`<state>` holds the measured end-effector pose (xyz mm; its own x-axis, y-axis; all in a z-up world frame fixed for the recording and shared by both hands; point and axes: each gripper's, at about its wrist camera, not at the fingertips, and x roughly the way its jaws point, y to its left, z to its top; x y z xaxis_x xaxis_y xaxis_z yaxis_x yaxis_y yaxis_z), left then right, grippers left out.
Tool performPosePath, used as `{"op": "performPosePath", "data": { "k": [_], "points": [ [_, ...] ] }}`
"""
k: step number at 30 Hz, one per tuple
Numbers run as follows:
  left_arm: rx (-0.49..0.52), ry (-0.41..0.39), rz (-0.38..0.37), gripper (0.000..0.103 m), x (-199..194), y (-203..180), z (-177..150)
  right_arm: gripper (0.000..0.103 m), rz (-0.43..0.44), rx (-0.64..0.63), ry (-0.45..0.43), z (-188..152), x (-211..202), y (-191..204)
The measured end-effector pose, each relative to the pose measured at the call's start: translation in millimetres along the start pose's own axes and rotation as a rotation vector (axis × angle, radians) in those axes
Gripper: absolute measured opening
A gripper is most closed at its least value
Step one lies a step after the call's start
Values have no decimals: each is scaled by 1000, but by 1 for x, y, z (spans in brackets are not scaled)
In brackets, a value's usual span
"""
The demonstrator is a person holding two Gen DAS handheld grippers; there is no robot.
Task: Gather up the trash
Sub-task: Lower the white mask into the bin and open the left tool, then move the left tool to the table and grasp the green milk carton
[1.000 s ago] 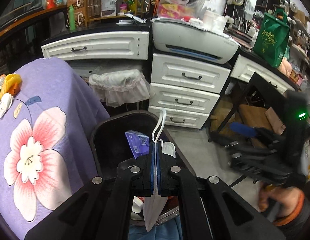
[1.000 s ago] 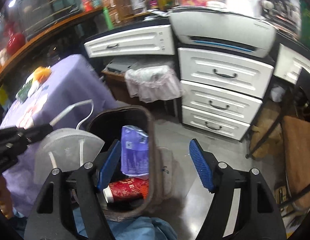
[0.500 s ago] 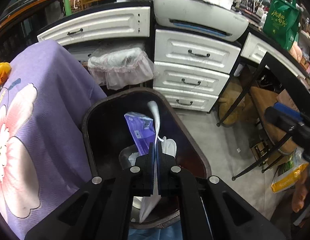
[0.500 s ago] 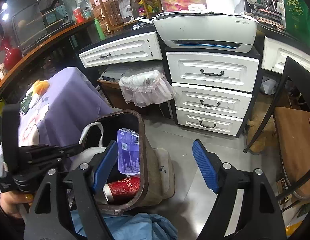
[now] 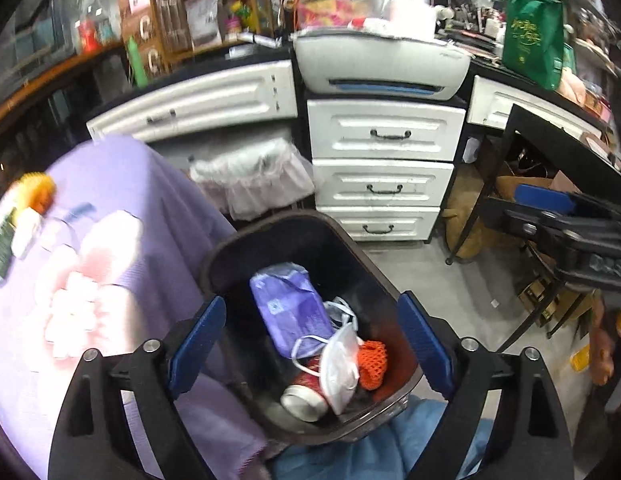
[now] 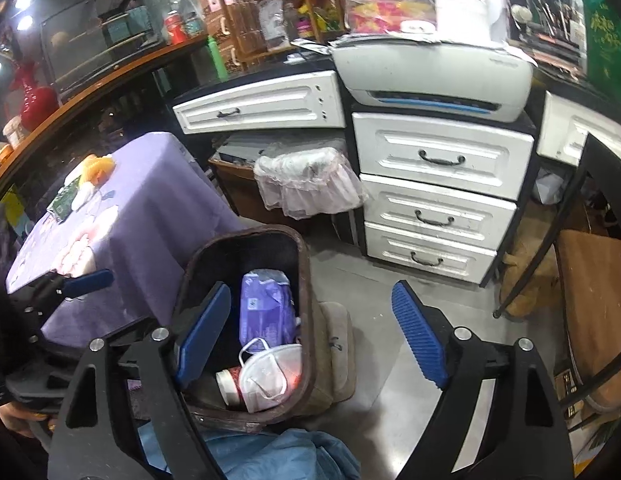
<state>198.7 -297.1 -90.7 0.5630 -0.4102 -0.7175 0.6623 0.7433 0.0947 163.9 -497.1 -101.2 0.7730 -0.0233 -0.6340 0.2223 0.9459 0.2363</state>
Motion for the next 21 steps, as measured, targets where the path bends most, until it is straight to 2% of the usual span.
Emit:
{"op": "performPosePath", "data": {
  "k": [4,11,13,16,21],
  "points": [
    [5,-81,55,95,-38,18,0,83,34,-31,-10,9,2,26],
    [-55,-175,164,97,-84,67,-2,84,110,-142,-12,21,12,93],
    [-70,-184,207,97,-93,84,-5,84,144,-162,-11,24,14,112],
    [-78,-188,267,97,-103,106,-11,89,199,-174,-12,28,17,137],
    [-116,-165,343,97,-116,147,-26,90,259,-195,5,37,26,168]
  ]
}}
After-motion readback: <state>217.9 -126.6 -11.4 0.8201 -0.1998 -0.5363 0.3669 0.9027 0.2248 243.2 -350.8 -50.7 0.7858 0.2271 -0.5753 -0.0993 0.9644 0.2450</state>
